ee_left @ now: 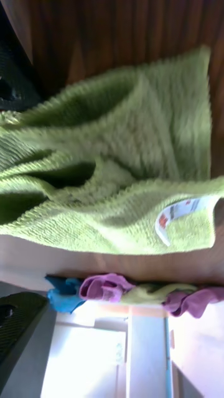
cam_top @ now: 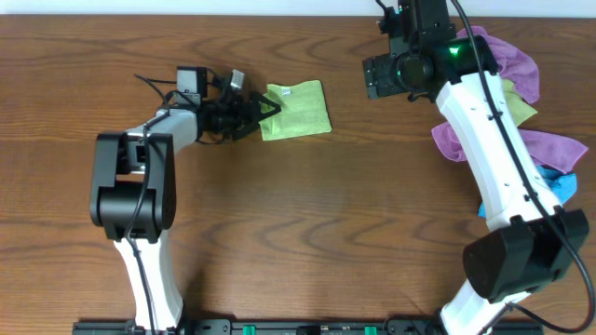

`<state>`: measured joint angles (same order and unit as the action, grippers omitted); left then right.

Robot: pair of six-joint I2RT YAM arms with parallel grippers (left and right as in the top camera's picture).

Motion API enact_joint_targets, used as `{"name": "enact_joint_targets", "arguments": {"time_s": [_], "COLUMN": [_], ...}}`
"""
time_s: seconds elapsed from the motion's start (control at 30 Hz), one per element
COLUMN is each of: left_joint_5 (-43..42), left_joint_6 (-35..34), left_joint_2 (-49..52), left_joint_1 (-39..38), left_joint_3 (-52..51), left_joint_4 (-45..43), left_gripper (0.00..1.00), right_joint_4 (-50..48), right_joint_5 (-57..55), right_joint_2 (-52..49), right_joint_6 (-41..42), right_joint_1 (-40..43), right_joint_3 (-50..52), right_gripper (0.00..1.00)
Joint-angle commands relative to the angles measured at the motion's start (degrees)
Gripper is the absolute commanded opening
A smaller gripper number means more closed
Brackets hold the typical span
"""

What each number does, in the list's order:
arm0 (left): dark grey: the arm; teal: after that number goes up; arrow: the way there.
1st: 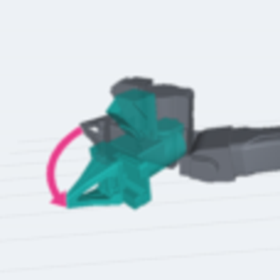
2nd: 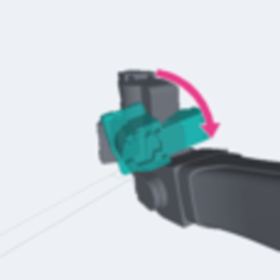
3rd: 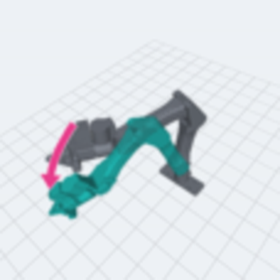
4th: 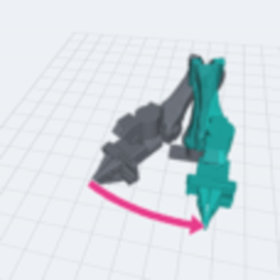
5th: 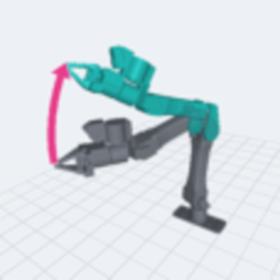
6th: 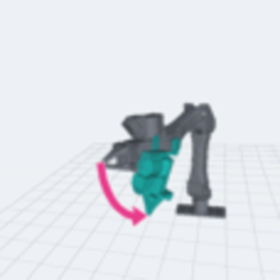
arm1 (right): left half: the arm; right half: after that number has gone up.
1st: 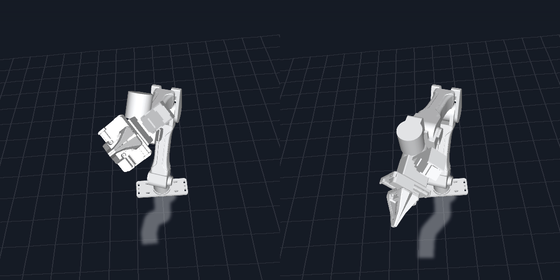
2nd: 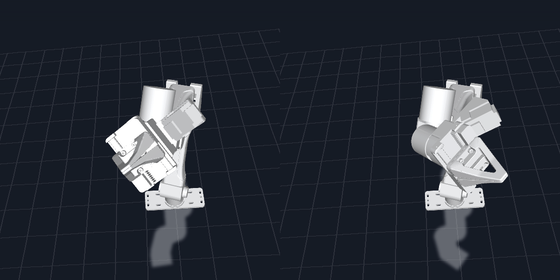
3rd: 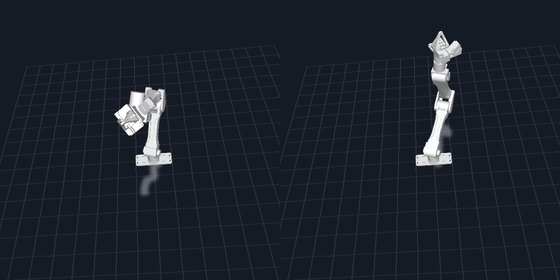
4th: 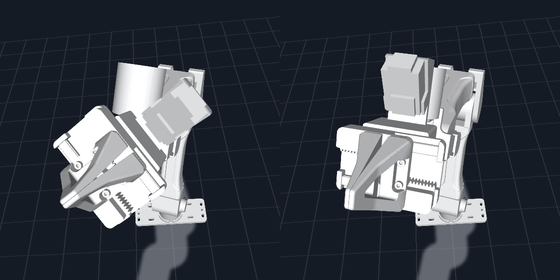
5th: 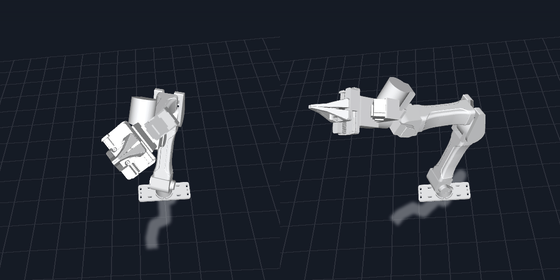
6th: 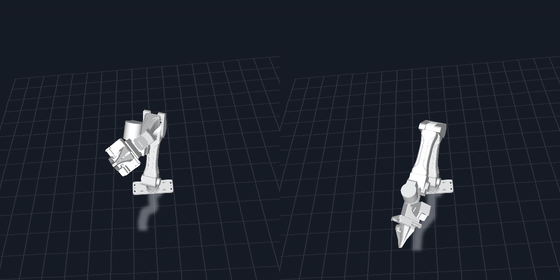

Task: Fold the cloth
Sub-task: 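Grasp the left side of the folded cloth with the left gripper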

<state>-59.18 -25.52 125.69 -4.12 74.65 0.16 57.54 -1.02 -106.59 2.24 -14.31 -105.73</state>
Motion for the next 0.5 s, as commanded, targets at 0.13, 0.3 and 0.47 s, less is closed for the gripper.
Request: {"name": "enact_joint_targets", "arguments": {"time_s": [0.13,0.3,0.47], "left_joint_5": [2.5,2.5,2.1], "left_joint_6": [-2.0,-2.0,-2.0], "left_joint_2": [4.4,4.4,4.4], "left_joint_1": [-0.8,-0.7,-0.7], "left_joint_3": [-1.5,-1.5,-1.5], "left_joint_4": [0.0,0.0,0.0], "left_gripper": [0.93,0.93,0.93], "right_joint_4": [-7.2,-13.6,-16.5], "right_joint_5": [4.9,12.2,14.2], "right_joint_2": [-7.2,-17.3,-22.0], "right_joint_6": [0.7,6.0,9.5], "right_joint_1": [0.1,0.0,-1.1], "right_joint_3": [4.0,4.0,4.0], "right_gripper": [0.57,0.02,0.01]}}
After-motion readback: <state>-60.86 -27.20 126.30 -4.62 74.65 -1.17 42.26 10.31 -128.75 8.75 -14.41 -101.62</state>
